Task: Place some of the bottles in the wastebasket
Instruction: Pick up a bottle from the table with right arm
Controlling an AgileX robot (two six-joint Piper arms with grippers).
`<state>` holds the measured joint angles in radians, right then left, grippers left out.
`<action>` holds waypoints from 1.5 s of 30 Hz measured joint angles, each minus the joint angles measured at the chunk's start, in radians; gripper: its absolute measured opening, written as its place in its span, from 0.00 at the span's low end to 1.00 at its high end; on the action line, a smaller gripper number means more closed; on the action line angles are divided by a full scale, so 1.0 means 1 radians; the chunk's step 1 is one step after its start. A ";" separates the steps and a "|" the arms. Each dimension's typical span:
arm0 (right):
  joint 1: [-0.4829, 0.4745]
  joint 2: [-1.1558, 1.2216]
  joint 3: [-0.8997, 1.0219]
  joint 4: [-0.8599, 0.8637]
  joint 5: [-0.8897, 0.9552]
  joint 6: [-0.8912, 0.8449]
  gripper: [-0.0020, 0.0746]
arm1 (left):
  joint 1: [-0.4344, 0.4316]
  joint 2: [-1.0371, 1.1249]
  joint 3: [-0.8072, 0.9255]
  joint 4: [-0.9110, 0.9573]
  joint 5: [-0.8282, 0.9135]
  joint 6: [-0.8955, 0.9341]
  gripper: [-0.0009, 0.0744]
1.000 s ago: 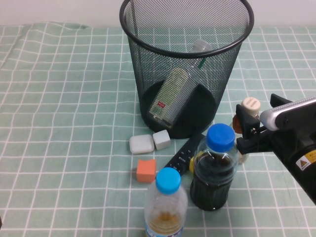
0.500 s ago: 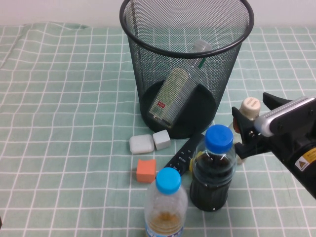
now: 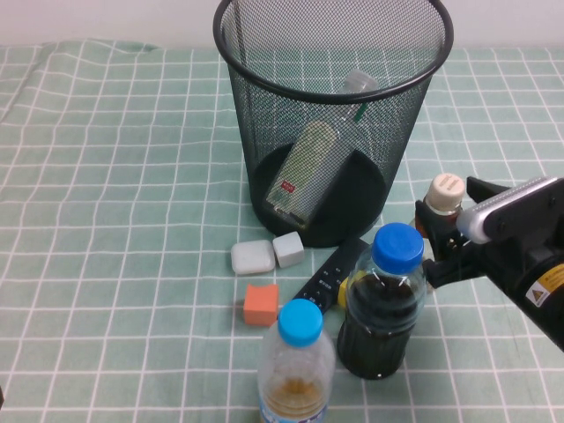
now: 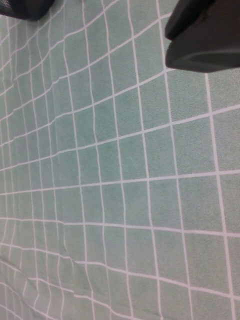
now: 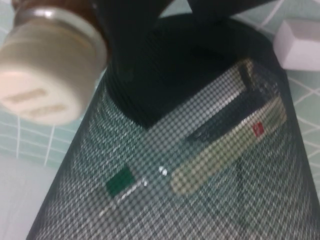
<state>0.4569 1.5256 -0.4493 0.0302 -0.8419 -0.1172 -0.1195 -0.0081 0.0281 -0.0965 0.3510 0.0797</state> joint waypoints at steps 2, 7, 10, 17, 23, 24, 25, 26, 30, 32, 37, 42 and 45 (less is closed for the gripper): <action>-0.001 0.024 0.000 -0.005 -0.004 0.002 0.65 | 0.000 0.000 0.000 0.000 0.000 0.000 0.01; -0.002 0.073 -0.013 -0.007 -0.019 0.005 0.65 | 0.000 0.000 0.000 0.000 0.000 0.000 0.01; -0.002 0.081 -0.031 -0.010 -0.021 0.005 0.65 | 0.000 0.000 0.000 0.000 0.000 0.000 0.01; -0.002 0.083 -0.052 -0.015 -0.019 -0.019 0.50 | 0.000 0.000 0.000 0.000 0.000 0.000 0.01; -0.002 0.015 -0.053 0.032 0.078 -0.060 0.41 | 0.000 0.000 0.000 0.000 0.000 0.000 0.01; -0.002 -0.008 -0.053 0.046 0.102 -0.073 0.41 | 0.000 0.000 0.000 0.000 0.000 0.000 0.01; -0.002 -0.040 -0.053 0.064 0.132 -0.089 0.41 | 0.000 0.000 0.000 0.000 0.000 0.000 0.01; -0.002 -0.075 -0.053 0.078 0.167 -0.103 0.41 | 0.000 0.000 0.000 0.000 0.000 0.000 0.01; -0.021 -0.217 -0.100 0.101 0.410 -0.129 0.41 | 0.000 0.000 0.000 0.000 0.000 0.000 0.01; -0.039 -0.274 -0.139 0.115 0.547 -0.133 0.41 | 0.000 0.000 0.000 0.000 0.000 0.000 0.01; -0.054 -0.349 -0.201 0.169 0.765 -0.139 0.41 | 0.000 0.000 0.000 0.000 0.000 0.000 0.01; -0.137 -0.357 -0.385 0.139 1.191 -0.016 0.41 | 0.000 0.000 0.000 0.000 0.000 0.000 0.01; -0.197 -0.355 -0.531 0.066 1.400 0.117 0.41 | 0.000 0.000 0.000 0.000 0.000 0.000 0.01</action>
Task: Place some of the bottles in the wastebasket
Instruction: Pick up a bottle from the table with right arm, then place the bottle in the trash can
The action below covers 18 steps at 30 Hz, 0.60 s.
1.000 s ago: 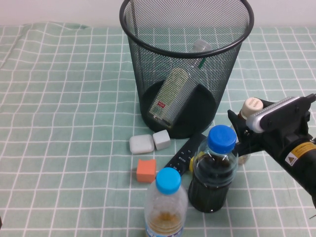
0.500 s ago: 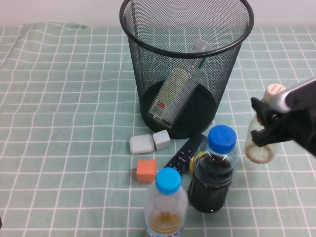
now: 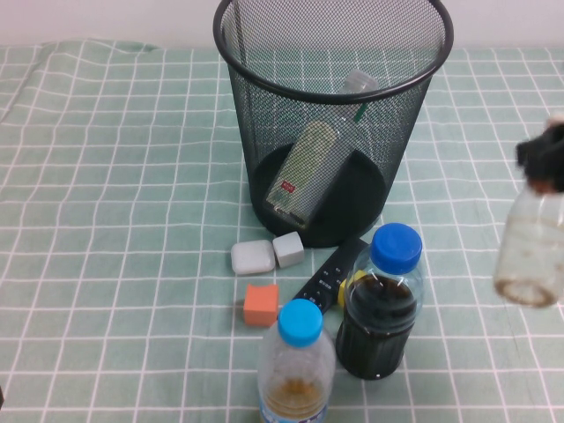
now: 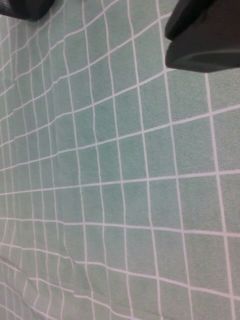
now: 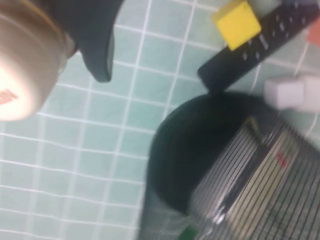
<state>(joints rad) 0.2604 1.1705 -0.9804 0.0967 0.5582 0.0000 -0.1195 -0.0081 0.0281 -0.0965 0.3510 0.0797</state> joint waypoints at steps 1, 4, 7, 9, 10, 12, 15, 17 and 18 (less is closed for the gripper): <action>-0.012 0.000 -0.049 -0.019 0.048 0.043 0.41 | 0.000 0.000 0.000 0.000 0.000 0.000 0.01; -0.022 0.009 -0.214 -0.046 0.143 0.095 0.41 | 0.000 0.000 0.000 0.000 0.000 0.000 0.01; -0.022 0.057 -0.409 -0.033 0.216 0.087 0.41 | 0.000 0.000 0.000 0.000 0.000 0.000 0.01; -0.022 0.113 -0.540 -0.002 0.244 0.064 0.41 | 0.000 0.000 0.000 0.000 0.000 0.000 0.01; -0.022 0.150 -0.613 0.018 0.253 0.047 0.41 | 0.000 0.000 0.000 0.000 0.000 0.000 0.01; -0.011 0.234 -0.758 0.056 0.262 0.017 0.41 | 0.000 0.000 0.000 0.000 0.000 0.000 0.01; 0.019 0.365 -0.954 0.129 0.267 -0.025 0.41 | 0.000 0.000 0.000 0.000 0.000 0.000 0.01; 0.048 0.463 -1.085 0.165 0.271 -0.048 0.41 | 0.000 0.000 0.000 0.000 0.000 0.000 0.01; 0.061 0.503 -1.133 0.174 0.276 -0.053 0.41 | 0.000 0.000 0.000 0.000 0.000 0.000 0.01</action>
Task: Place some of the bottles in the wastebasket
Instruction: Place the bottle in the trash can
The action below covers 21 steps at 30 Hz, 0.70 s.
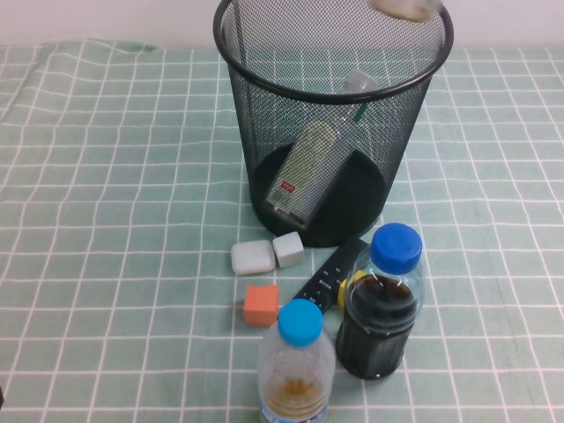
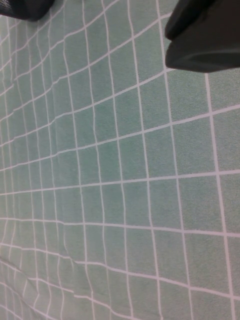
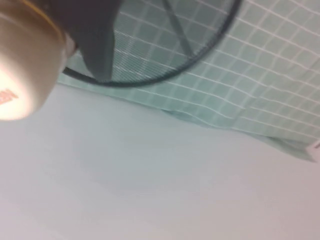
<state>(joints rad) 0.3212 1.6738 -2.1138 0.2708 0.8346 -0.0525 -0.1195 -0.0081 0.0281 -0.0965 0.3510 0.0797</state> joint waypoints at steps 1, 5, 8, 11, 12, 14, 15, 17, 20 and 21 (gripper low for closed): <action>0.016 0.050 -0.055 0.007 0.004 -0.005 0.41 | 0.000 0.000 0.000 0.000 0.000 0.000 0.01; 0.062 0.237 -0.211 0.021 0.009 -0.013 0.41 | 0.000 0.000 0.000 0.000 0.000 0.000 0.01; 0.073 0.349 -0.256 0.046 -0.021 -0.013 0.41 | 0.000 0.000 0.000 0.000 0.000 0.000 0.01; 0.073 0.435 -0.261 0.081 -0.041 -0.013 0.41 | 0.000 0.000 0.000 0.000 0.000 0.000 0.01; 0.073 0.459 -0.261 0.085 -0.043 -0.011 0.41 | 0.000 0.000 0.000 0.000 0.000 0.000 0.01; 0.073 0.499 -0.261 0.095 -0.043 -0.004 0.41 | 0.000 0.000 0.000 0.000 0.000 0.000 0.01; 0.073 0.511 -0.261 0.097 -0.043 0.002 0.41 | 0.000 0.000 0.000 0.000 0.000 0.000 0.01; 0.073 0.533 -0.261 0.099 -0.044 0.028 0.41 | 0.000 0.000 0.000 0.000 0.000 0.000 0.01; 0.073 0.544 -0.261 0.096 -0.039 0.053 0.48 | 0.000 0.000 0.000 0.000 0.000 0.000 0.01; 0.073 0.544 -0.261 0.093 -0.031 0.063 0.54 | 0.000 0.000 0.000 0.000 0.000 0.000 0.01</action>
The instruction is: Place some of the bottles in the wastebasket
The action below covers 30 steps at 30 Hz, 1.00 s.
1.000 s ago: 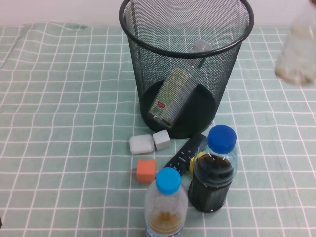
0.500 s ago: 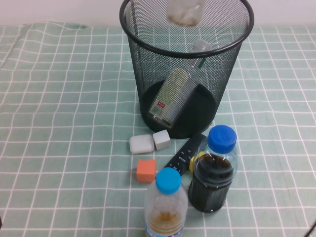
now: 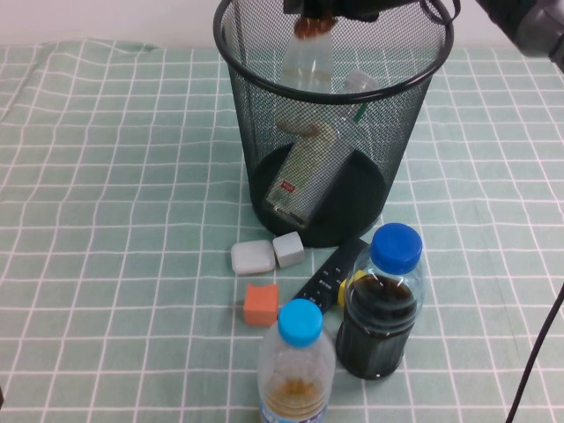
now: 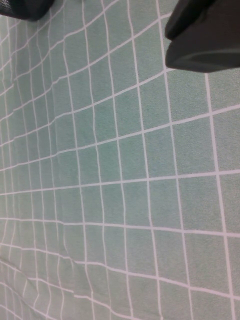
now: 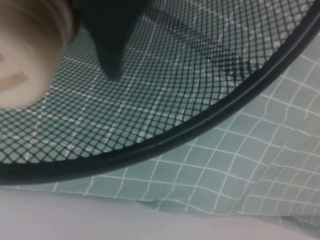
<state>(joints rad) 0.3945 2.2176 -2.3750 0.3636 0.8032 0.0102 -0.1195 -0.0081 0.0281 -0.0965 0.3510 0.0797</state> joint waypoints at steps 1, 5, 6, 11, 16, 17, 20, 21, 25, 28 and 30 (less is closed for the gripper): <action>0.000 0.000 0.000 -0.005 0.007 0.004 0.61 | 0.000 0.000 0.000 0.000 0.000 0.000 0.01; 0.000 -0.023 -0.002 -0.032 0.069 0.015 0.69 | 0.000 0.000 0.000 0.000 0.000 0.000 0.01; 0.000 -0.037 -0.002 -0.040 0.091 0.015 0.67 | 0.000 0.000 0.000 0.000 0.000 0.000 0.01; 0.000 -0.143 -0.009 -0.117 0.223 0.026 0.37 | 0.000 0.000 0.000 0.000 0.000 0.000 0.01; 0.000 -0.255 -0.011 -0.217 0.345 0.085 0.08 | 0.000 0.000 0.000 0.000 0.000 0.000 0.01; 0.000 -0.274 -0.011 -0.248 0.373 0.100 0.06 | 0.000 0.000 0.000 0.000 0.000 0.000 0.01; 0.000 -0.324 -0.011 -0.323 0.442 0.124 0.03 | 0.000 0.000 0.000 0.000 0.000 0.000 0.01; 0.000 -0.341 -0.011 -0.350 0.452 0.129 0.03 | 0.000 0.000 0.000 0.000 0.000 0.000 0.01; 0.000 -0.399 -0.011 -0.424 0.464 0.139 0.02 | 0.000 0.000 0.000 0.000 0.000 0.000 0.01; 0.000 -0.434 -0.011 -0.465 0.466 0.139 0.02 | 0.000 0.000 0.000 0.000 0.000 0.000 0.01; 0.000 -0.460 -0.011 -0.480 0.470 0.125 0.02 | 0.000 0.000 0.000 0.000 0.000 0.000 0.01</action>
<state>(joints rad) 0.3945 1.7576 -2.3860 -0.1166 1.2731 0.1354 -0.1195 -0.0081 0.0281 -0.0965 0.3510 0.0797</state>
